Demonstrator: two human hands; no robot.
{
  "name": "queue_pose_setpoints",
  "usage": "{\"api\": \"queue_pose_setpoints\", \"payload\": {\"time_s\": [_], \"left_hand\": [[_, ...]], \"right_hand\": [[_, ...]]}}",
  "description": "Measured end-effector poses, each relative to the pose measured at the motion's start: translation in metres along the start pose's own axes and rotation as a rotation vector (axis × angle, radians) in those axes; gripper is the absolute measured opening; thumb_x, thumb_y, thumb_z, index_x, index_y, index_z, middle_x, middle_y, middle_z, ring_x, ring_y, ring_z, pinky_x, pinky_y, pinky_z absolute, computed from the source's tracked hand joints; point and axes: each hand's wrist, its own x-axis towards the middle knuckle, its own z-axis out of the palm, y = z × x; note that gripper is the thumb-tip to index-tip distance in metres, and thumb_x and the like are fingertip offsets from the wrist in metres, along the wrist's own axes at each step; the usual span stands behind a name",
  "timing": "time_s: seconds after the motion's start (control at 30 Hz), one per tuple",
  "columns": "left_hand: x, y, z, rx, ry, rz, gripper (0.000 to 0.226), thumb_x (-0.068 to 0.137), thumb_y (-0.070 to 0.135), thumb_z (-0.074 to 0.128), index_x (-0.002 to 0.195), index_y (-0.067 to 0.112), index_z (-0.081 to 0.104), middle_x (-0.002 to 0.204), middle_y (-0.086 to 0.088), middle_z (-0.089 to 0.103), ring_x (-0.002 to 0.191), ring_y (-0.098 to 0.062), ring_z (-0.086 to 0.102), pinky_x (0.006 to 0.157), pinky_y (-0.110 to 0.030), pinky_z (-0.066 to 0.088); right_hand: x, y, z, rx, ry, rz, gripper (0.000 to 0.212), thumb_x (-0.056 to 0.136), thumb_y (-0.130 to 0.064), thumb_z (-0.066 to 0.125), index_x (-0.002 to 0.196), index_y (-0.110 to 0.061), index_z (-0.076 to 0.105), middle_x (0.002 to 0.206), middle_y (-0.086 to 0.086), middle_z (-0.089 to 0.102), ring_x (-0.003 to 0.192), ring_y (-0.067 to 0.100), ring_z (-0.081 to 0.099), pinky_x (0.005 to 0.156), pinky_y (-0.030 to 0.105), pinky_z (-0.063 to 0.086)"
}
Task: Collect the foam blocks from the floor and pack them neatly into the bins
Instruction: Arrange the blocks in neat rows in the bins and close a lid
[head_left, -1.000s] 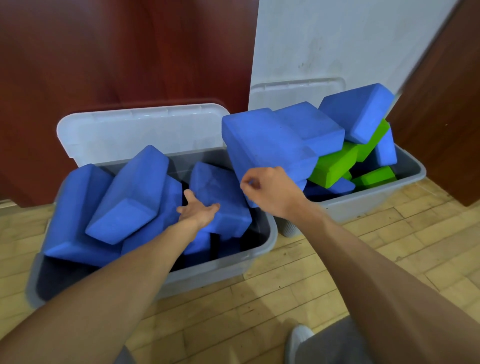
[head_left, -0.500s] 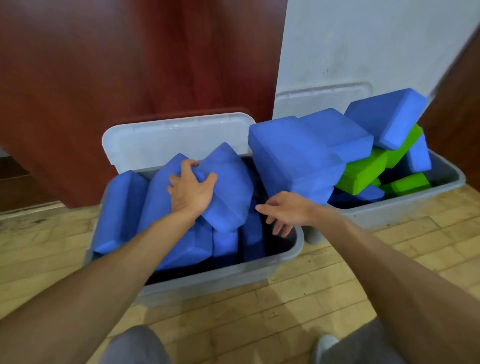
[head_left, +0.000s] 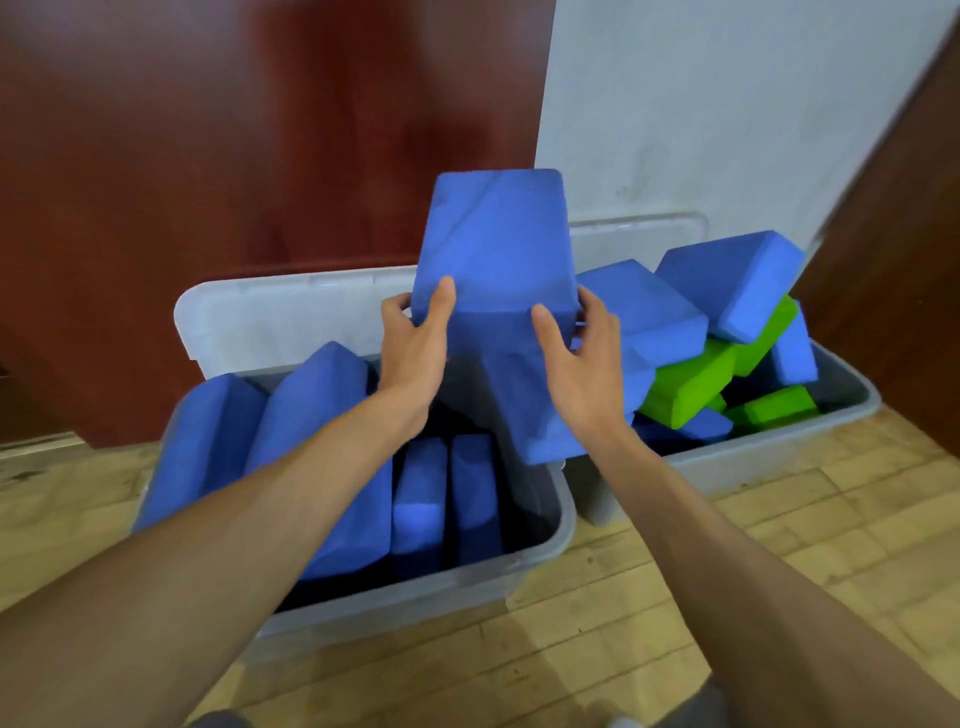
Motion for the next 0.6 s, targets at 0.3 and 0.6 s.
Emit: {"api": "queue_pose_setpoints", "payload": {"time_s": [0.3,0.6], "left_hand": [[-0.010,-0.021,0.064,0.344,-0.221,0.089,0.041,0.095,0.054,0.043,0.115,0.019,0.048,0.104,0.006,0.057,0.095,-0.013,0.054,0.070,-0.024,0.037],[-0.001,-0.024,0.032,0.364,-0.314,0.086,0.027,0.101,0.041,0.035,0.096,0.020,0.052,0.092,0.007,0.054,0.084,-0.012,0.049,0.077,-0.028,0.041]], "right_hand": [[0.014,0.026,-0.048,-0.089,0.253,0.207,0.067,0.063,-0.060,0.038,0.109,-0.015,0.059,0.106,0.009,0.062,0.099,0.028,0.056,0.090,0.048,0.047],[0.007,0.014,-0.041,-0.439,0.469,-0.110,0.052,0.080,-0.013,0.059,0.130,-0.010,0.049,0.127,0.013,0.047,0.113,0.032,0.044,0.084,0.030,0.025]]}}
